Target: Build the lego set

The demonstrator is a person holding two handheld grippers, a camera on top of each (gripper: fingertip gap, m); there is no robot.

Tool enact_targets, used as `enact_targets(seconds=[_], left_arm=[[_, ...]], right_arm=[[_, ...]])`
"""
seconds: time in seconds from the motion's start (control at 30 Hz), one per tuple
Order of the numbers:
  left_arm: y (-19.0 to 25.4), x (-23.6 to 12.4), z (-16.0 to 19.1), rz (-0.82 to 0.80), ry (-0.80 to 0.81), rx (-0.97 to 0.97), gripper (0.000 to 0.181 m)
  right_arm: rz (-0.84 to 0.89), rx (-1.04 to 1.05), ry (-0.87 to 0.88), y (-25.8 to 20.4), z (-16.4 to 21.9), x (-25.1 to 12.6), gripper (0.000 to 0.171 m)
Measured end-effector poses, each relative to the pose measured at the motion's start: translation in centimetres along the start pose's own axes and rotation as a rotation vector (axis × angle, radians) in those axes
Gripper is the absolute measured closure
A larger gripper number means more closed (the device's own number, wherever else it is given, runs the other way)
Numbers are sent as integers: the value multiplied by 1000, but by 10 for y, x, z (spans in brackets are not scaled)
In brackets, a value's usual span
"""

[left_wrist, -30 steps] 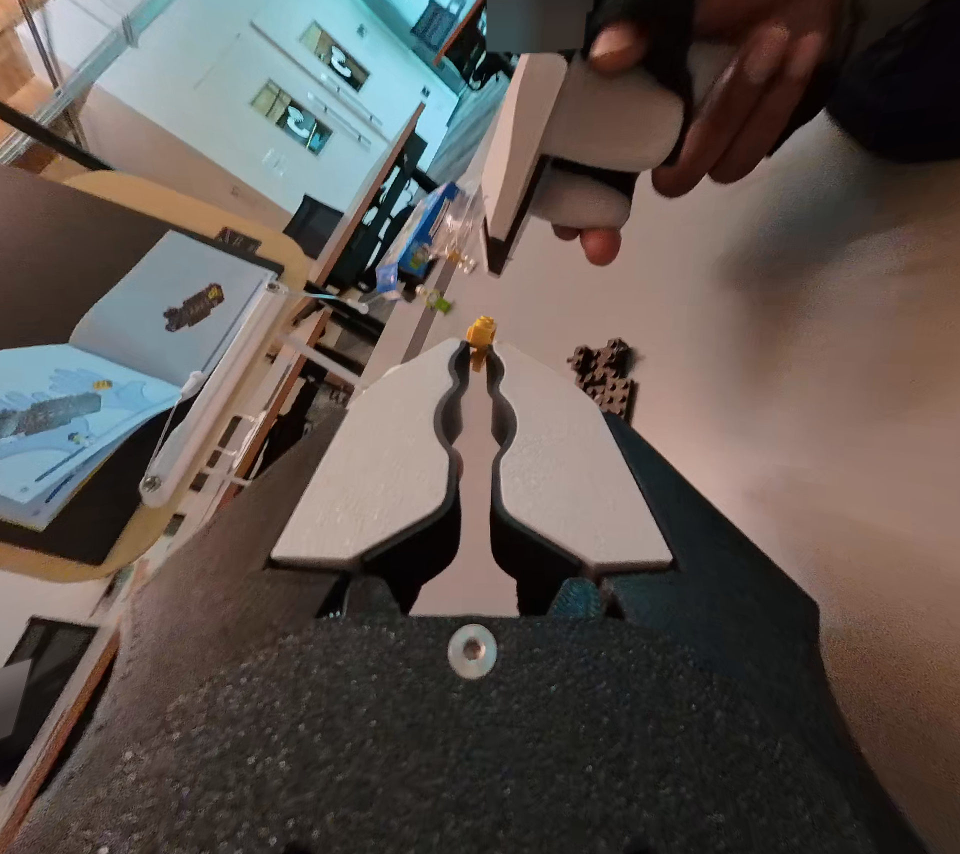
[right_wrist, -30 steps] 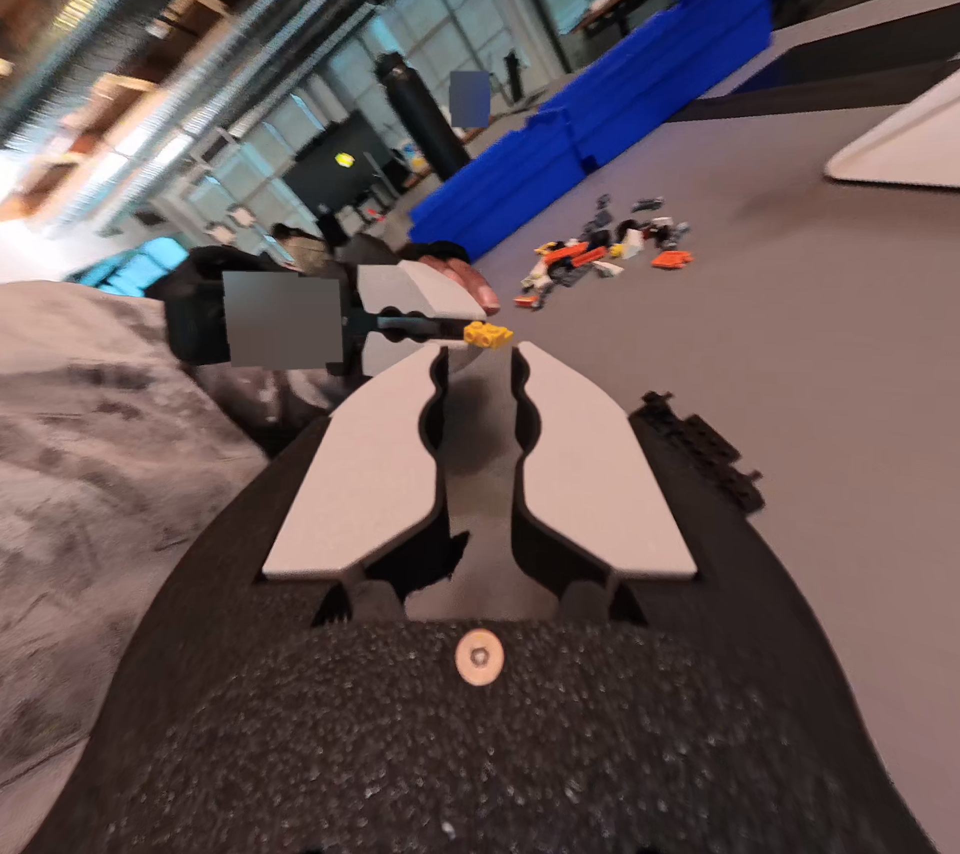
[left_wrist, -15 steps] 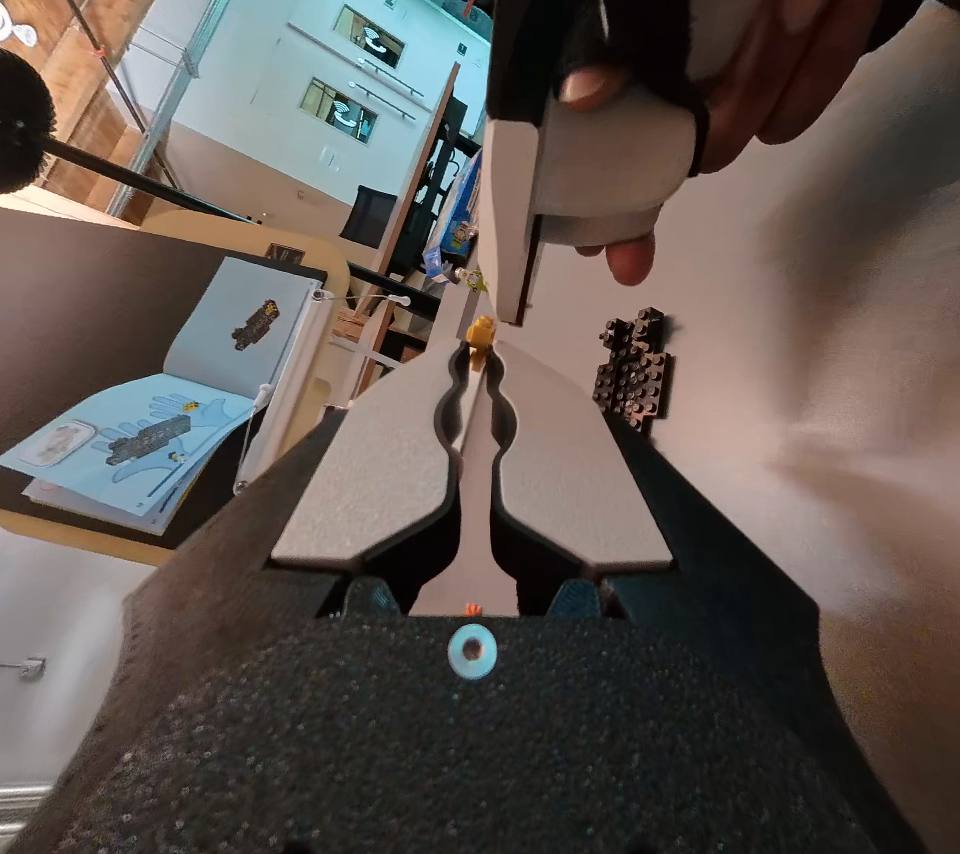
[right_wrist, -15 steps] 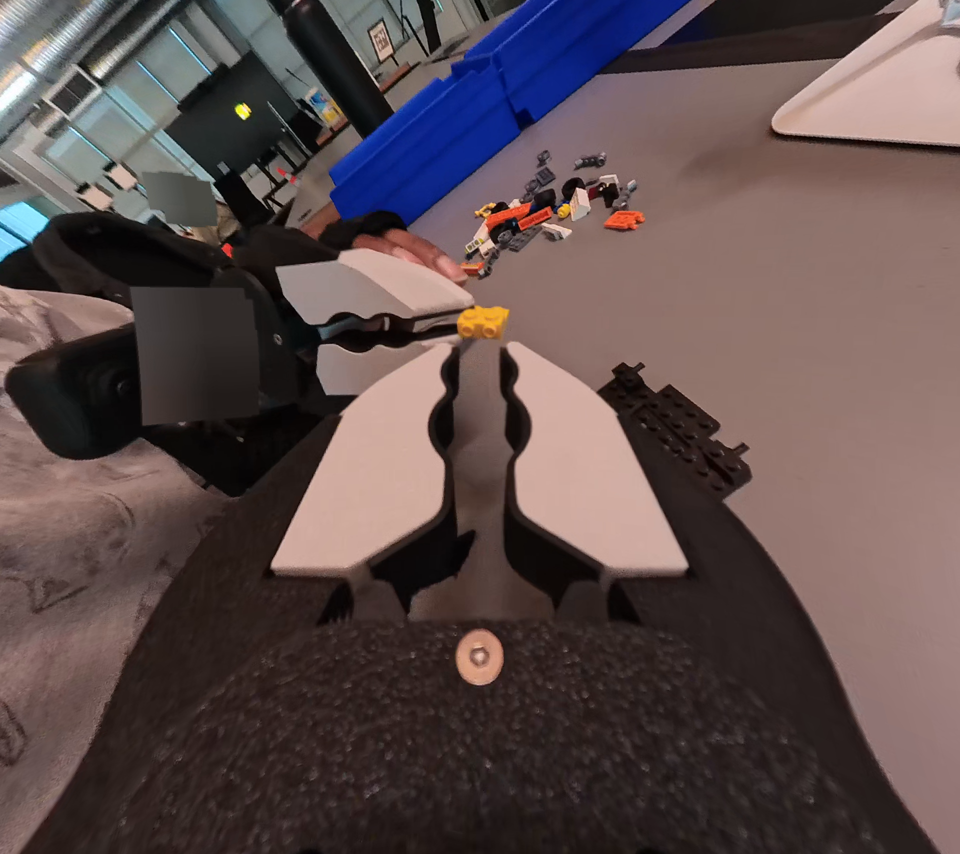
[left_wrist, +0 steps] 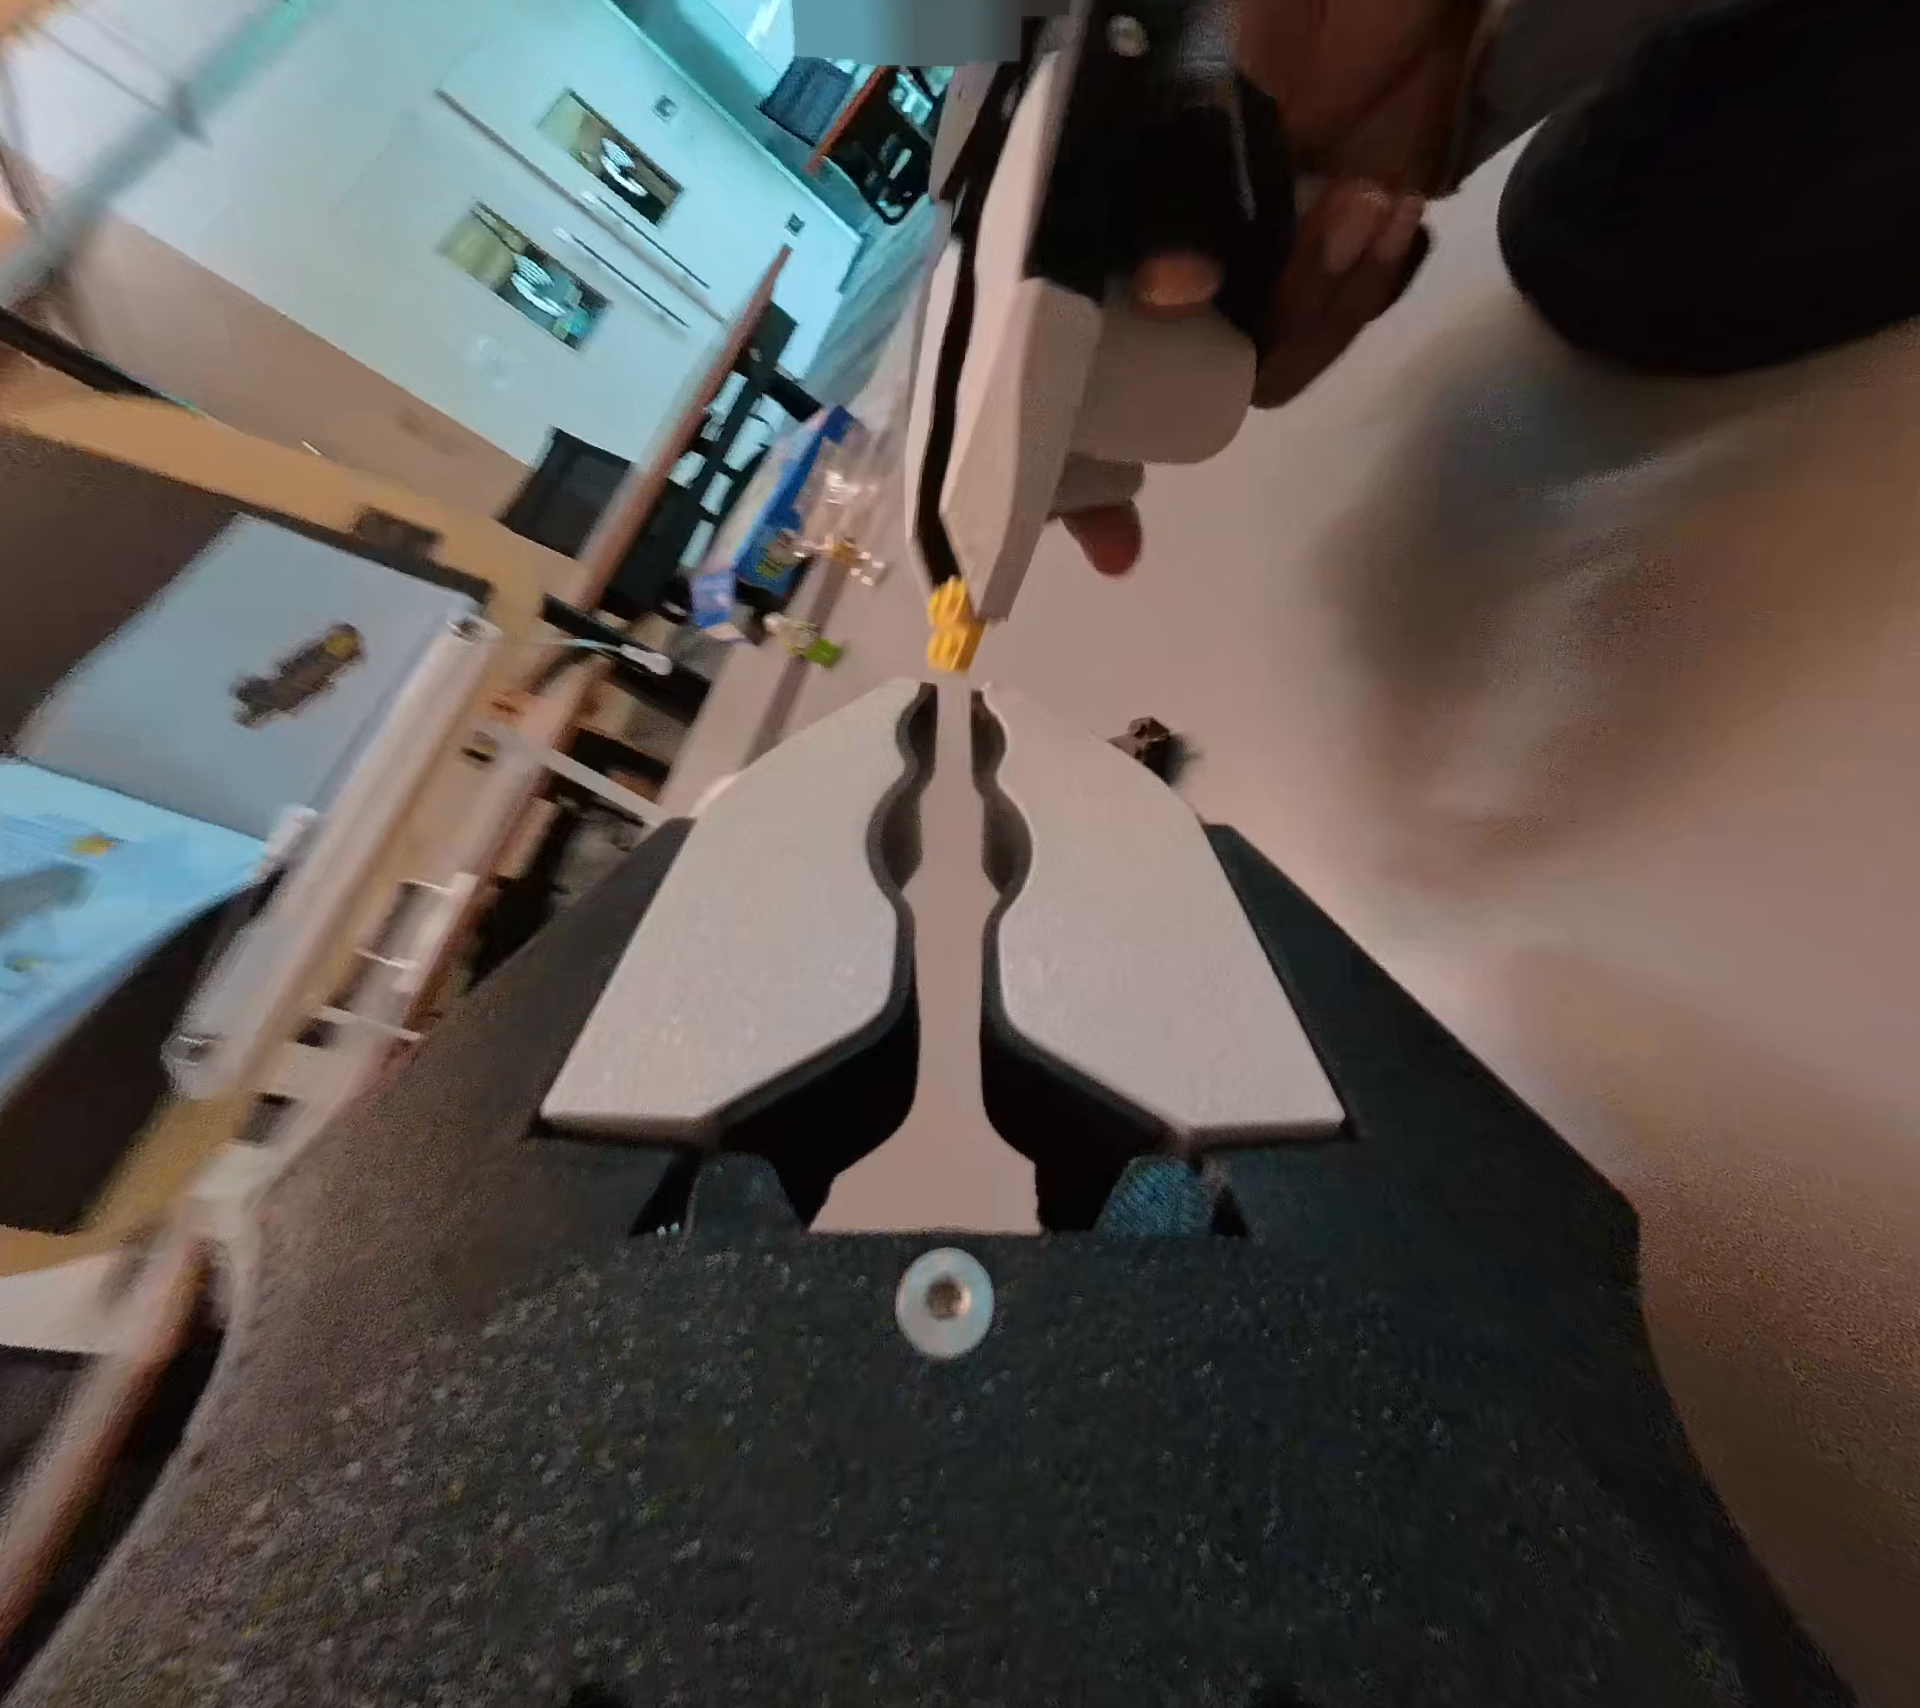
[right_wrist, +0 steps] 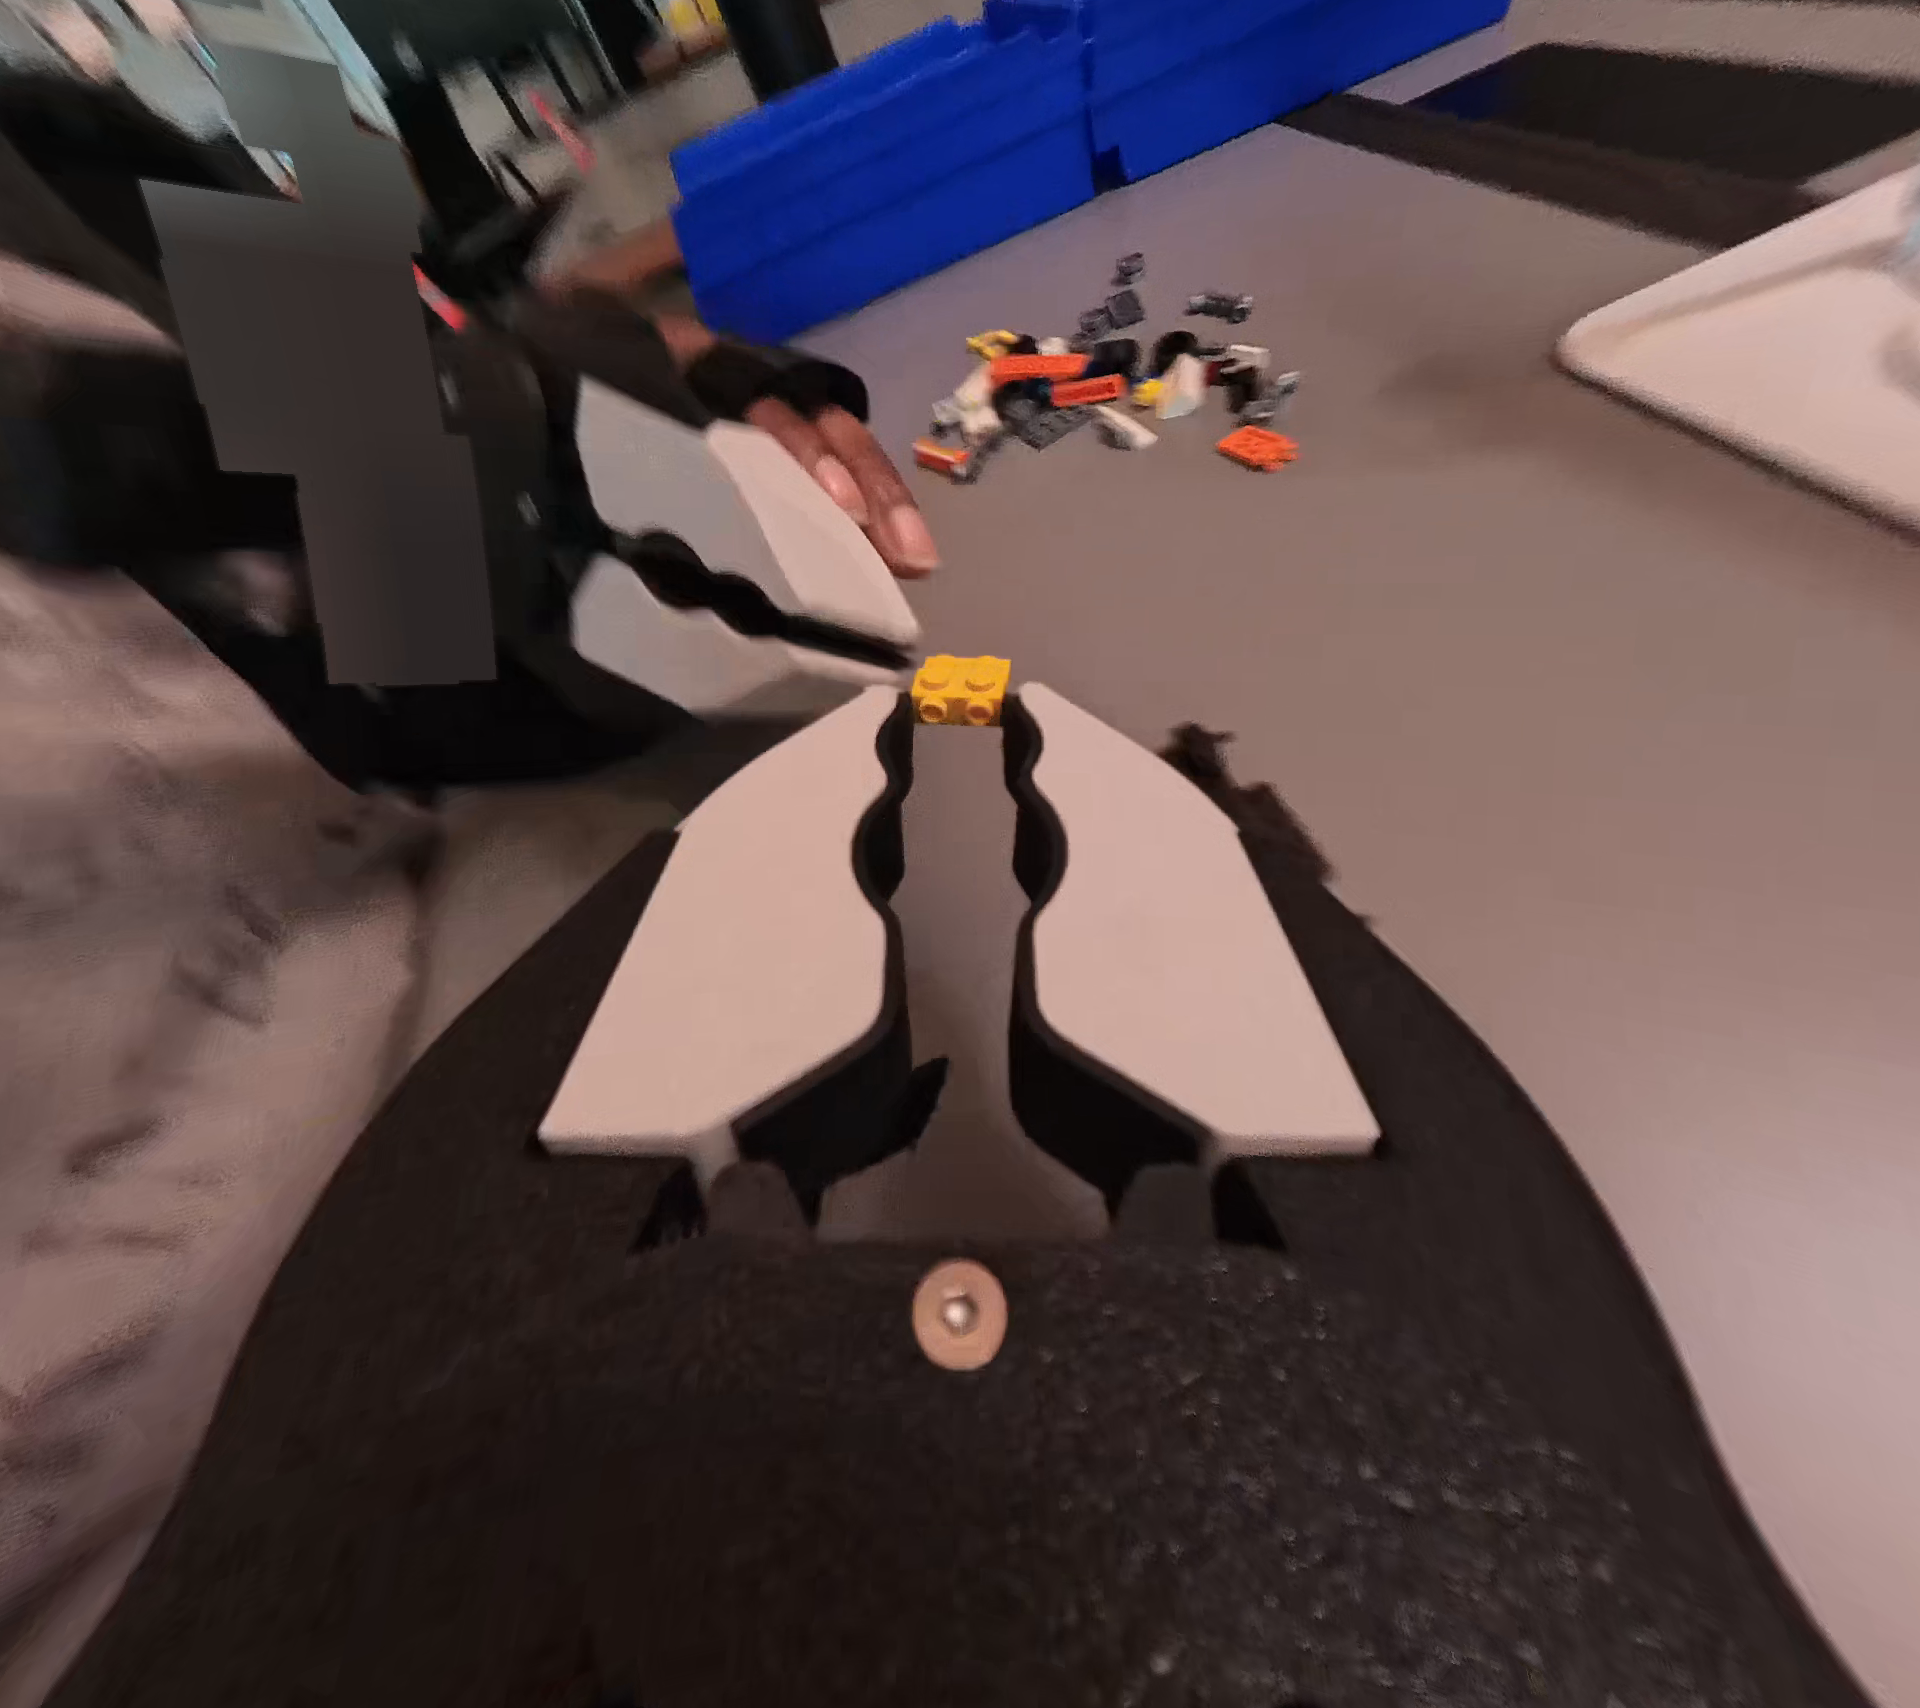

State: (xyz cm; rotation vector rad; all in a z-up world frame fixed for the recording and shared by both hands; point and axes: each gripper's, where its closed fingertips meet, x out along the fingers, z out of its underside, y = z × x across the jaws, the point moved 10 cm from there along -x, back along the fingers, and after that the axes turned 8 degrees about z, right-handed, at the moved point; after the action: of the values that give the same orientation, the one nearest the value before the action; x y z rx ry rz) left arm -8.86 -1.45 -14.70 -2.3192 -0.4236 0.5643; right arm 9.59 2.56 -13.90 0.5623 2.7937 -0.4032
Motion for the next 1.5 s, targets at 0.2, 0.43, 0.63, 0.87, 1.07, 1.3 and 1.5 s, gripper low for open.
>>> enact_targets(seconds=[0.2, 0.43, 0.63, 0.87, 1.07, 1.3, 1.5], left_arm=[[-21, -3, 19, 84, 22, -334, 167], [-26, 23, 35, 267, -69, -478, 166], [-31, 54, 45, 452, -148, -508, 164], [-37, 80, 50, 603, -208, -477, 163], [-33, 87, 49, 651, -227, -453, 163], [-35, 87, 49, 637, -209, -485, 164], [-33, 89, 50, 624, -207, -494, 165]], right_arm=[[-4, -276, -161, 46, 5, -29, 155], [-122, -320, -286, 65, 26, 5, 155], [-177, -341, -303, 72, 26, 19, 155], [-222, -364, -285, 74, 25, 21, 155], [-239, -380, -268, 72, 25, 20, 155], [-214, -391, -257, 73, 25, 20, 155], [-207, -398, -233, 73, 25, 19, 155]])
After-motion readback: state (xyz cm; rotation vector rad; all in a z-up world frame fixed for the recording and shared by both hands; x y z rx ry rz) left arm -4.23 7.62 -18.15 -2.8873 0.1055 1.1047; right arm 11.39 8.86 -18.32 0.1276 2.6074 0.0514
